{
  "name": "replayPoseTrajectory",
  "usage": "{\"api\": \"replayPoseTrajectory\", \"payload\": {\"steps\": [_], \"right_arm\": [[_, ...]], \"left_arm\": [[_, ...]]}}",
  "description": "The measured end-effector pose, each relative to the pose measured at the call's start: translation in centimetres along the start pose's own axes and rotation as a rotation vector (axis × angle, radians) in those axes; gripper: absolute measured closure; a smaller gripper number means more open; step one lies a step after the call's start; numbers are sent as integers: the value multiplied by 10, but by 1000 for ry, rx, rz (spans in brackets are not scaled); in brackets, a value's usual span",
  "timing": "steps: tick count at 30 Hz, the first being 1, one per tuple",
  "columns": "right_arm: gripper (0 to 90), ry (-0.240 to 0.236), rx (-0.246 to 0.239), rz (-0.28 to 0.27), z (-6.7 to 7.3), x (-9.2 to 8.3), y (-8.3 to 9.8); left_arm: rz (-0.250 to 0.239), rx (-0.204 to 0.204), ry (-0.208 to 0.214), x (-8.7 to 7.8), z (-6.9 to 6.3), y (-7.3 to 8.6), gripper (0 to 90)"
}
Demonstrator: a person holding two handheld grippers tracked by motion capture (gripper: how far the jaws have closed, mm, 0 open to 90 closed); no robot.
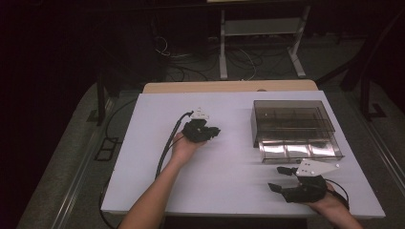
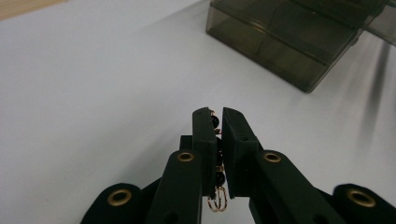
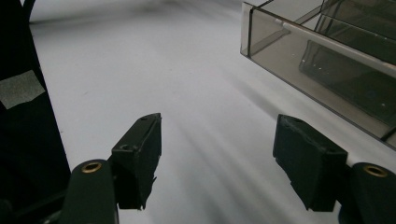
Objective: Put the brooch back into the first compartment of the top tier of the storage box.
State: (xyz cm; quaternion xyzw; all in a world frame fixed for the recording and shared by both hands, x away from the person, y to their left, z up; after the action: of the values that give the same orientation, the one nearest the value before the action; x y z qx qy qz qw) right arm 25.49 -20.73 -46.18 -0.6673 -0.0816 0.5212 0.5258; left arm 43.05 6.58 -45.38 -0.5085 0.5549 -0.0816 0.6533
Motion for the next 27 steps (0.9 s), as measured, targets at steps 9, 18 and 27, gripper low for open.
{"api": "replayPoseTrajectory", "payload": {"steps": [9, 18, 27], "right_arm": [[317, 0, 0, -2, 0, 0, 0], [317, 0, -1, -2, 1, 0, 0], [317, 0, 0, -2, 1, 0, -1]], "left_arm": [[-22, 18, 28, -12, -8, -6, 837], [-31, 43, 58, -21, -19, -11, 836], [-42, 66, 95, -26, -31, -17, 836]]}}
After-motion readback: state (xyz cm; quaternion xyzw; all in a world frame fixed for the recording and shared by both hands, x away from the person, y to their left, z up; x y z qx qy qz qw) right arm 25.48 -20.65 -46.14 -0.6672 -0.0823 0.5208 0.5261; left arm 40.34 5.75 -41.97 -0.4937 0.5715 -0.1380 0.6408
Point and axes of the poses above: each handheld gripper's, and its own axes: x roughly forward along the jaws, y roughly out of its underside, z roughly to its left, the point moved 5 cm from there along x, roughly forward along the jaws, and after that the axes turned 4 degrees about z, right-handed, at the moved point
